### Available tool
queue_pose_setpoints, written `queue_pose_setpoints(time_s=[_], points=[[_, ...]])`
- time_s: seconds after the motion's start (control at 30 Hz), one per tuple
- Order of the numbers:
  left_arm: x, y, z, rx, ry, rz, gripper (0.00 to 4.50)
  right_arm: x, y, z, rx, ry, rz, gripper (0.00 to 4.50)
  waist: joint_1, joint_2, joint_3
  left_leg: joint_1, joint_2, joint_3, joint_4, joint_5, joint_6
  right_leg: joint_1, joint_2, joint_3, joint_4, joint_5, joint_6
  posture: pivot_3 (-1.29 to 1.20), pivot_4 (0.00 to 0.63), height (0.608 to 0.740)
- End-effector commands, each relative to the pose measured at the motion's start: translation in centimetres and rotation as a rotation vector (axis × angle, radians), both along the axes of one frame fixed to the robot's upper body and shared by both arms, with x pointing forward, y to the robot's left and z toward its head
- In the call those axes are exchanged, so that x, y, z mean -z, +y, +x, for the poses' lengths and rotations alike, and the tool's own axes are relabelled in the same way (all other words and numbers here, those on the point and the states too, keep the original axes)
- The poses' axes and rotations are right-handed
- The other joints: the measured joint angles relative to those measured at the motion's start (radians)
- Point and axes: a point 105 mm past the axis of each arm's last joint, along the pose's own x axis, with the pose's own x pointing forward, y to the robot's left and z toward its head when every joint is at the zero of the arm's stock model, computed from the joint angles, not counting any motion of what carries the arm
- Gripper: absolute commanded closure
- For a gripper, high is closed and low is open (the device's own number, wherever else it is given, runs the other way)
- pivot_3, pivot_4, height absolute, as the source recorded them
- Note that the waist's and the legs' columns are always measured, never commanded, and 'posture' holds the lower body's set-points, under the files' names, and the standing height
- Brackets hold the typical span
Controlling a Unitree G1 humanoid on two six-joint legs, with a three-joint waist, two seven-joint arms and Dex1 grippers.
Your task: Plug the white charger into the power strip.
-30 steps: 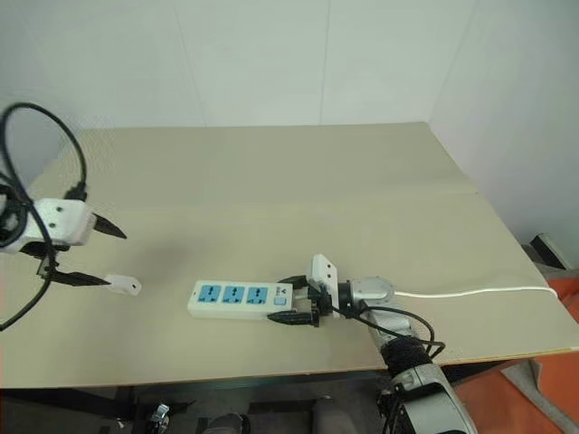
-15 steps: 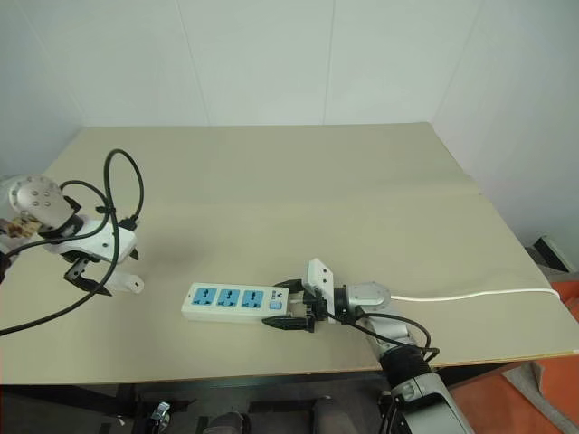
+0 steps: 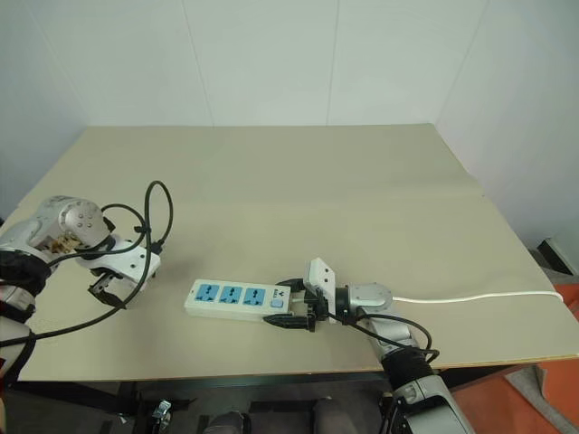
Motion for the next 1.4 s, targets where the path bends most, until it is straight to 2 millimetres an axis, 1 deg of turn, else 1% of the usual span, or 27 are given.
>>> queue_pose_setpoints(time_s=[0.03,0.2,0.23,0.3,0.6,0.63,0.73,0.83,0.87,0.93,1.03,1.2,1.23,1.33,1.4], points=[[0.9,0.1,0.0,0.001,-0.001,0.005,0.0,-1.6,0.4,-0.2,-0.012,-0.048,0.051,1.07,0.001,0.0,0.0,0.0,0.0,0.0,0.0,0.0,0.0,0.0,0.0,0.0,0.0,0.0,0.0,0.0,0.15,0.74],[1.1,0.1,0.1,0.009,-0.008,0.013,0.0,-1.6,0.3,-0.2,-0.005,-0.044,0.054,1.07,0.002,0.0,0.0,0.003,0.0,0.0,0.0,0.0,0.0,0.002,0.0,0.0,0.001,0.0,0.0,0.0,0.15,0.74],[1.1,0.0,0.3,0.01,-0.015,0.013,0.18,-1.6,0.3,-0.2,-0.004,-0.044,0.054,1.07,0.003,0.0,0.0,0.003,0.0,0.0,0.0,0.0,0.0,0.002,0.0,0.0,0.001,0.0,0.0,0.0,0.15,0.74],[1.1,-0.1,0.4,0.013,-0.023,0.012,0.59,-1.5,0.4,-0.3,-0.003,-0.043,0.055,1.07,0.002,0.001,0.0,0.004,0.0,0.0,0.0,0.0,0.0,0.002,0.0,0.0,0.001,0.0,0.0,0.0,0.15,0.74],[1.0,-0.3,0.7,0.019,-0.031,0.004,3.39,-1.5,0.4,-0.1,0.004,-0.036,0.056,1.07,0.003,0.003,-0.002,0.005,0.0,0.0,0.0,0.0,0.0,0.003,0.0,0.0,0.002,0.0,0.0,0.0,0.15,0.74],[1.0,-0.3,0.7,0.02,-0.032,0.002,3.48,-1.5,0.4,0.0,0.004,-0.036,0.055,1.07,0.003,0.003,-0.002,0.005,0.0,0.0,0.0,0.0,0.0,0.003,0.0,0.0,0.002,0.0,0.0,0.0,0.15,0.74],[0.7,-0.8,0.8,0.032,-0.034,-0.027,3.48,-1.5,0.4,0.0,0.003,-0.036,0.054,1.07,0.003,0.003,-0.002,0.005,0.0,0.0,0.0,0.0,0.0,0.003,0.0,0.0,0.002,0.0,0.0,0.0,0.15,0.74],[-0.2,-2.4,1.0,0.06,-0.046,-0.116,3.48,-1.5,0.5,0.0,-0.001,-0.038,0.053,1.07,0.003,0.003,-0.002,0.004,0.0,0.0,0.0,0.0,0.0,0.003,0.0,0.0,0.001,0.0,0.0,0.0,0.15,0.74],[-0.8,-3.3,1.3,0.073,-0.07,-0.171,3.48,-1.4,0.5,-0.1,-0.002,-0.037,0.054,1.07,0.003,0.003,-0.002,0.004,0.0,0.0,0.0,0.0,0.0,0.003,0.0,0.0,0.001,0.0,0.0,0.0,0.15,0.74],[-2.2,-5.3,1.8,0.091,-0.119,-0.302,3.48,-1.2,0.7,-0.3,-0.01,-0.037,0.051,1.07,0.007,0.003,-0.002,0.002,0.0,0.0,0.0,0.0,0.0,0.003,-0.001,0.0,0.001,0.0,0.0,0.0,0.15,0.74],[-4.3,-7.8,2.1,0.094,-0.153,-0.483,3.48,-0.9,0.9,-0.6,-0.034,-0.037,0.037,1.07,0.006,0.002,-0.001,-0.001,0.0,-0.001,0.002,0.0,0.0,0.001,-0.001,-0.001,0.001,0.0,-0.001,0.0,0.15,0.74],[-7.6,-11.3,1.4,0.146,-0.192,-0.796,3.48,-1.0,1.2,-0.8,-0.057,-0.049,0.031,1.07,-0.003,0.002,-0.001,0.0,0.0,-0.001,0.002,0.0,0.0,0.001,0.0,-0.001,0.002,0.0,-0.001,0.0,0.15,0.74],[-8.2,-12.2,1.1,0.163,-0.196,-0.892,3.48,-0.9,1.2,-0.9,-0.058,-0.048,0.031,1.07,-0.002,0.002,-0.001,0.0,0.0,-0.001,0.002,0.0,0.0,0.001,0.0,-0.001,0.002,0.0,-0.001,0.0,0.15,0.74],[-9.4,-14.4,0.6,0.164,-0.224,-1.159,3.48,-0.6,1.3,-1.0,-0.061,-0.045,0.027,1.07,0.002,0.002,-0.001,0.001,0.0,-0.001,0.003,0.0,0.0,0.001,-0.001,-0.001,0.003,0.0,-0.001,0.0,0.15,0.74],[-9.4,-15.5,0.2,0.132,-0.219,-1.291,3.48,-0.5,1.3,-1.1,-0.063,-0.045,0.024,1.07,0.002,0.002,-0.001,0.001,0.0,-0.001,0.004,0.0,0.0,0.002,-0.001,-0.001,0.003,0.0,-0.001,0.0,0.15,0.74]])
